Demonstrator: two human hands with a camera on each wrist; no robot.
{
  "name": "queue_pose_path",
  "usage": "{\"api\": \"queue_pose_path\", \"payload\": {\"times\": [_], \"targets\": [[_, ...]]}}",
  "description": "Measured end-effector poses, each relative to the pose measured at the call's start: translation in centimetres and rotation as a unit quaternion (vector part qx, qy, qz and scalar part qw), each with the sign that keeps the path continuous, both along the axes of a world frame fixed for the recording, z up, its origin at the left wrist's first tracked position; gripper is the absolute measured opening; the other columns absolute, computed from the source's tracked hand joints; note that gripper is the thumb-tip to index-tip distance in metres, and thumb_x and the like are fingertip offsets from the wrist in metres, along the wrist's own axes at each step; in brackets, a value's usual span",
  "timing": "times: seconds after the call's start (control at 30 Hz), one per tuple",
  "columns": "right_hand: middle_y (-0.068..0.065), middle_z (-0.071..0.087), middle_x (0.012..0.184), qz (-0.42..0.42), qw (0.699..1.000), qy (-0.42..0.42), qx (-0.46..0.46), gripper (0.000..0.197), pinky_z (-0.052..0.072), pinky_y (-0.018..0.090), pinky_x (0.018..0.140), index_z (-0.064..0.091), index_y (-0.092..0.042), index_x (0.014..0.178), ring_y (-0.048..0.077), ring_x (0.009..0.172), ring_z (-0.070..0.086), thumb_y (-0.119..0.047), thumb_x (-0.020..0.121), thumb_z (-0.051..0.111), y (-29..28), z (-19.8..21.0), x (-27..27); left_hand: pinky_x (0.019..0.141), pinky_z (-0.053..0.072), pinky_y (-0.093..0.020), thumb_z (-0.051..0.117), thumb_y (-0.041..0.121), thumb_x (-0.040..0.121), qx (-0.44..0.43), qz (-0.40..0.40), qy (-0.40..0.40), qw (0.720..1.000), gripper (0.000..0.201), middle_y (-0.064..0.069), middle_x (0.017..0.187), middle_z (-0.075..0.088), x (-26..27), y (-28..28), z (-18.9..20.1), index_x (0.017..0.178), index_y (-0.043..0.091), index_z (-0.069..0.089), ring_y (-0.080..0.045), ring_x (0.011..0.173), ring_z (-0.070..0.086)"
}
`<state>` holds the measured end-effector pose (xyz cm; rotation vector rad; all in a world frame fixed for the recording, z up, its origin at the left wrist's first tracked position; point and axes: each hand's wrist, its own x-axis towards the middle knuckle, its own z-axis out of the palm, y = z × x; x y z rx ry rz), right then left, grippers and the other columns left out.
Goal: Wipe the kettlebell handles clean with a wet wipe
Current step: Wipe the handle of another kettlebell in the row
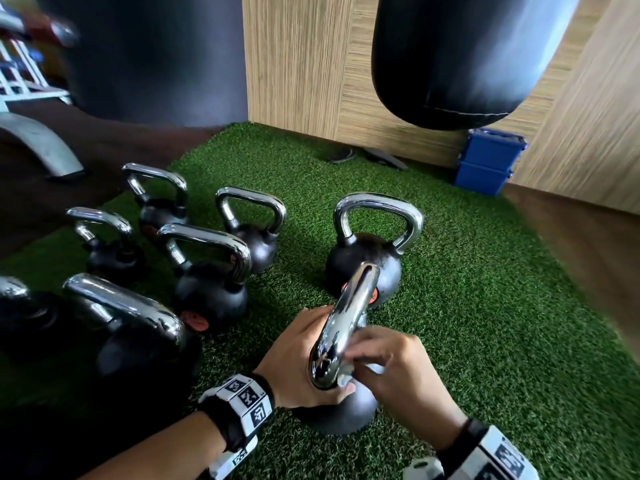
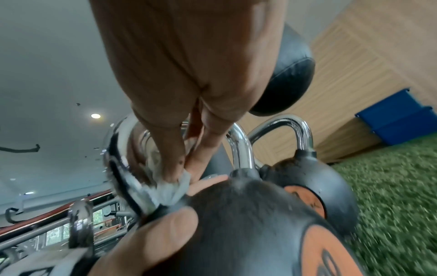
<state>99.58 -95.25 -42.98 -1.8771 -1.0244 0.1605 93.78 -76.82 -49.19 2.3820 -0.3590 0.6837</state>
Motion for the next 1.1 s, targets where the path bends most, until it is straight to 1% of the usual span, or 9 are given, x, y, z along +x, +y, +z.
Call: {"api": "queue_pose_path", "payload": {"times": [0.17, 0.3, 0.4, 0.63, 0.73, 0.8, 0.9, 1.0, 1.1], "targets": [[-0.021, 0.070, 0.096, 0.113, 0.980, -0.097, -0.134, 0.017, 0.048, 0.006, 0.077, 0.081, -0.018, 0.088, -0.012, 0.086, 0.064, -0.002, 0.083, 0.074, 1.4, 1.9, 2.0, 0.117, 0.037, -0.033, 0.083, 0.052, 0.068, -0.034, 0.015, 0.006, 0.999, 0.083, 0.011, 0.139, 0.051, -0.1, 0.0, -0.3, 0.138, 0.017, 0.055, -0.013, 0.135, 0.048], [-0.001, 0.077, 0.087, 0.138, 0.979, 0.005, -0.152, 0.013, 0.060, 0.038, 0.070, 0.078, -0.011, 0.086, 0.014, 0.075, 0.073, -0.009, 0.092, 0.067, 1.6, 2.0, 3.1, 0.116, 0.039, -0.036, 0.083, 0.052, 0.067, -0.038, 0.017, 0.020, 0.999, 0.086, 0.006, 0.139, 0.055, 0.0, 0.1, -0.6, 0.140, 0.014, 0.055, -0.013, 0.136, 0.047], [-0.004, 0.078, 0.094, 0.179, 0.976, 0.036, -0.120, 0.016, 0.059, 0.026, 0.073, 0.077, -0.012, 0.095, 0.009, 0.082, 0.074, -0.003, 0.092, 0.064, 2.0, 2.0, 3.3, 0.115, 0.040, -0.039, 0.089, 0.048, 0.064, -0.064, 0.026, 0.020, 0.997, 0.089, 0.003, 0.139, 0.055, -0.1, 0.1, -0.9, 0.138, 0.011, 0.057, -0.016, 0.134, 0.050], [0.020, 0.075, 0.106, 0.209, 0.937, 0.281, -0.007, 0.018, 0.059, 0.036, 0.083, 0.072, 0.004, 0.105, 0.032, 0.094, 0.073, 0.002, 0.088, 0.070, 1.1, 1.5, 3.3, 0.117, 0.036, -0.037, 0.087, 0.047, 0.066, -0.058, 0.014, 0.039, 0.997, 0.079, 0.006, 0.136, 0.058, 0.1, 0.2, -0.9, 0.134, 0.016, 0.060, -0.013, 0.135, 0.049], [0.033, 0.068, 0.110, 0.213, 0.887, 0.399, 0.096, 0.028, 0.058, 0.041, 0.086, 0.063, 0.016, 0.112, 0.036, 0.094, 0.069, 0.013, 0.084, 0.066, 1.4, 1.0, 2.8, 0.120, 0.032, -0.033, 0.085, 0.047, 0.067, -0.041, 0.012, 0.020, 0.999, 0.076, 0.013, 0.135, 0.059, 0.2, 0.1, -0.8, 0.133, 0.020, 0.061, -0.009, 0.136, 0.048], [0.029, 0.069, 0.108, 0.218, 0.847, 0.463, 0.143, 0.032, 0.058, 0.041, 0.086, 0.061, 0.017, 0.116, 0.033, 0.091, 0.071, 0.013, 0.084, 0.063, 1.9, 0.8, 2.5, 0.118, 0.034, -0.032, 0.085, 0.046, 0.067, -0.028, 0.001, 0.006, 1.000, 0.071, 0.022, 0.134, 0.057, 0.4, 0.1, -0.8, 0.130, 0.024, 0.061, -0.006, 0.134, 0.048], [0.024, 0.072, 0.106, 0.224, 0.803, 0.522, 0.180, 0.035, 0.057, 0.041, 0.090, 0.061, 0.014, 0.119, 0.030, 0.091, 0.072, 0.009, 0.084, 0.063, 2.2, 0.4, 2.1, 0.116, 0.037, -0.035, 0.084, 0.048, 0.068, -0.029, -0.002, 0.005, 1.000, 0.071, 0.016, 0.133, 0.058, 0.5, 0.2, -0.9, 0.130, 0.022, 0.062, -0.009, 0.134, 0.049], [0.027, 0.069, 0.108, 0.202, 0.786, 0.549, 0.201, 0.039, 0.057, 0.043, 0.092, 0.052, 0.018, 0.125, 0.033, 0.092, 0.071, 0.011, 0.088, 0.059, 2.3, 0.2, 2.0, 0.121, 0.029, -0.028, 0.083, 0.049, 0.069, -0.030, 0.000, -0.017, 0.999, 0.076, 0.017, 0.139, 0.055, 0.4, 0.2, -0.9, 0.135, 0.020, 0.059, -0.007, 0.138, 0.046], [0.029, 0.066, 0.109, 0.172, 0.770, 0.557, 0.259, 0.041, 0.058, 0.043, 0.091, 0.049, 0.015, 0.125, 0.034, 0.091, 0.071, 0.009, 0.087, 0.064, 2.4, 0.2, 2.0, 0.120, 0.024, -0.020, 0.086, 0.046, 0.068, -0.050, -0.010, -0.040, 0.998, 0.079, 0.032, 0.143, 0.043, 0.3, 0.1, -0.5, 0.138, 0.030, 0.052, -0.002, 0.137, 0.045]]}}
